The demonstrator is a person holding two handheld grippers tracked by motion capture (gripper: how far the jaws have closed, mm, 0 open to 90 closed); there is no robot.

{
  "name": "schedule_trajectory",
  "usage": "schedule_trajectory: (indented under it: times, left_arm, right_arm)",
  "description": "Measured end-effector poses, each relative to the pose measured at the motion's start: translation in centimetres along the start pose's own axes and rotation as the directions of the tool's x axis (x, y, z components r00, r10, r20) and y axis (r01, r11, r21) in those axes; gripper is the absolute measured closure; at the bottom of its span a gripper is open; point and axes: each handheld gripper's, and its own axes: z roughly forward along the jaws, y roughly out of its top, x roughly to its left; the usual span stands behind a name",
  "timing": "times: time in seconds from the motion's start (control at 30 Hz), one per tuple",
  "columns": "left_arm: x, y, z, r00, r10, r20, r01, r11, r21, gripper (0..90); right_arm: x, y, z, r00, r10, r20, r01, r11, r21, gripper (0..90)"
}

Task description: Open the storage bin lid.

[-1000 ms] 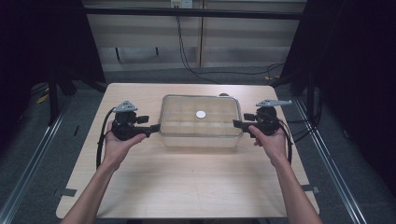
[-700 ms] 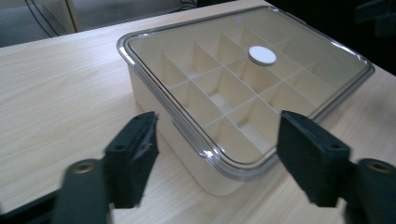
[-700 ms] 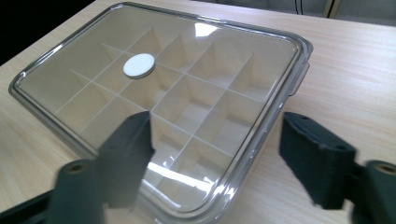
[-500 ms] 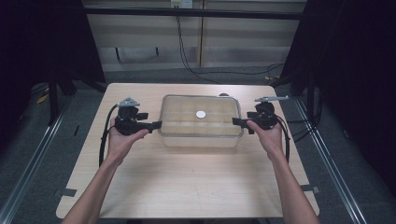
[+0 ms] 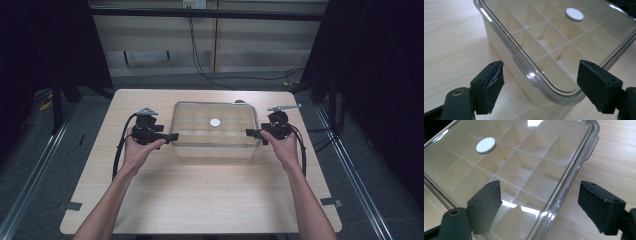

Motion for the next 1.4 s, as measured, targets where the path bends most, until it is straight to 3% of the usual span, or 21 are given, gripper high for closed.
schedule_trajectory:
  times: [0.1, 0.23, 0.4, 0.53, 0.63, 0.83, 0.93, 1.37, 1.4]
  left_arm:
    - [-0.1, 0.0, 0.6, 0.9997, -0.020, 0.015, 0.020, 0.9998, -0.002, 20.5]
    - [-0.7, 0.2, 0.9, 0.9999, 0.004, 0.010, -0.004, 0.9999, 0.010, 23.8]
    - [0.2, 0.5, 1.8, 0.9996, -0.026, 0.011, 0.026, 0.9993, 0.027, 22.7]
    - [0.2, 0.4, 2.2, 0.9992, -0.035, 0.020, 0.035, 0.9994, 0.006, 22.7]
    - [0.3, 0.6, 2.5, 0.9982, -0.031, 0.051, 0.030, 0.9991, 0.031, 20.8]
    - [0.0, 1.0, 3.3, 0.9984, -0.048, 0.028, 0.048, 0.9984, 0.029, 17.5]
    - [0.4, 1.2, 3.6, 0.9967, -0.064, 0.050, 0.063, 0.9976, 0.030, 17.7]
    - [0.3, 1.5, 4.2, 0.9948, -0.083, 0.060, 0.080, 0.9952, 0.057, 14.6]
    - [0.3, 1.5, 4.0, 0.9950, -0.083, 0.056, 0.080, 0.9953, 0.054, 15.7]
  right_arm:
    - [0.2, -0.1, 0.6, 0.9997, 0.004, -0.023, -0.004, 1.0000, -0.001, 16.4]
    - [0.4, -0.1, 1.0, 0.9999, 0.004, -0.013, -0.004, 1.0000, 0.009, 14.1]
    - [0.3, 0.0, 1.7, 0.9999, 0.012, 0.005, -0.013, 0.9995, 0.030, 13.0]
    - [0.1, 0.0, 1.9, 0.9990, 0.029, -0.035, -0.027, 0.9987, 0.043, 13.2]
    - [0.0, 0.1, 1.9, 0.9987, 0.027, -0.044, -0.025, 0.9985, 0.048, 13.0]
    - [0.1, 0.2, 2.2, 0.9987, 0.033, -0.039, -0.031, 0.9983, 0.050, 11.4]
    - [0.2, 0.4, 2.4, 0.9990, 0.038, -0.023, -0.037, 0.9979, 0.053, 10.5]
    - [0.4, 0.3, 2.8, 0.9990, 0.045, -0.010, -0.044, 0.9983, 0.039, 7.7]
    - [0.8, 0.2, 2.6, 0.9993, 0.015, 0.035, -0.016, 0.9999, 0.003, 8.0]
